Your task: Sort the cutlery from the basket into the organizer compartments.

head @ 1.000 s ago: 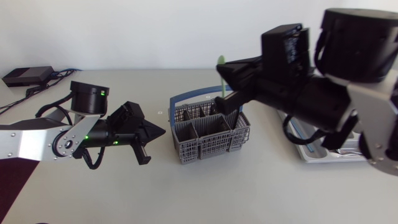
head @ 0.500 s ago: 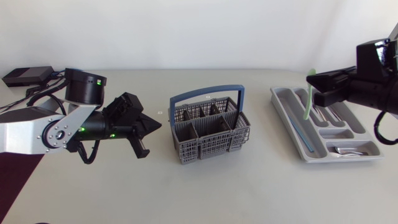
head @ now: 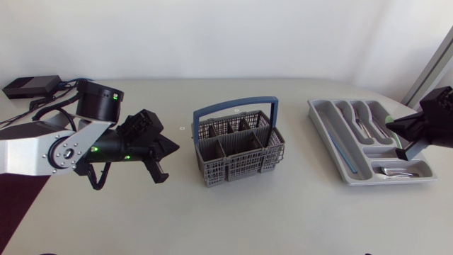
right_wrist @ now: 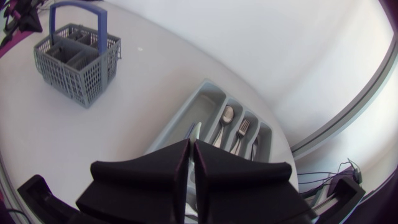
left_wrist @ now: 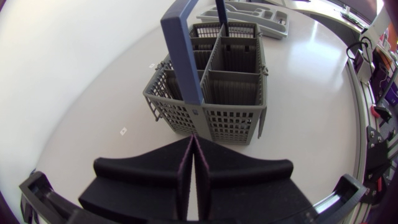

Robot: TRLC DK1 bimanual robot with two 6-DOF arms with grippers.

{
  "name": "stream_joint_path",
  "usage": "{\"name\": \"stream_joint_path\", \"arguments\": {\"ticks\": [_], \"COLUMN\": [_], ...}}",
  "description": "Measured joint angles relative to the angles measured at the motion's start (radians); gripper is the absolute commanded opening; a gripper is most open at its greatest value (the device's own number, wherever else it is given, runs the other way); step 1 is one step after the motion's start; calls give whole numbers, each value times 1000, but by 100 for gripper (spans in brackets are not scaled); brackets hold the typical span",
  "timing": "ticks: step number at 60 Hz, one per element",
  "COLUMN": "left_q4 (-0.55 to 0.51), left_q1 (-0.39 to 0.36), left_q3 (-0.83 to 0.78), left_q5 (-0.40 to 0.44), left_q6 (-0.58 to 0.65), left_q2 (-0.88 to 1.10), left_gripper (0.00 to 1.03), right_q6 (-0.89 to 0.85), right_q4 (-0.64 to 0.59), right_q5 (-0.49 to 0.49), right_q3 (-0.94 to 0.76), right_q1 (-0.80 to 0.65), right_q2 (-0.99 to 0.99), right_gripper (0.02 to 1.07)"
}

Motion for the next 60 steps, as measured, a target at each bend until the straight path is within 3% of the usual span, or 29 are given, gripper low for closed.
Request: {"name": "stream_joint_path", "arguments": {"ticks": [26,53,60], "left_q4": [-21,-42,-42], "left_q1": [-78,-79,-79], "left_q3": [2,22,21], "left_q5": [-109,-132,-132], "left_q6": [0,0,0], "left_q2": [0,-16,-17], "left_gripper": [3,3,3], "right_q6": [-393,-575,-612], "right_q4": [2,125,155], "right_q5": [-15,16,53], "right_q3": [40,73,71], "right_q1": [-165,-203,-207], "right_q2": [296,473,488], "right_gripper": [8,8,19]}}
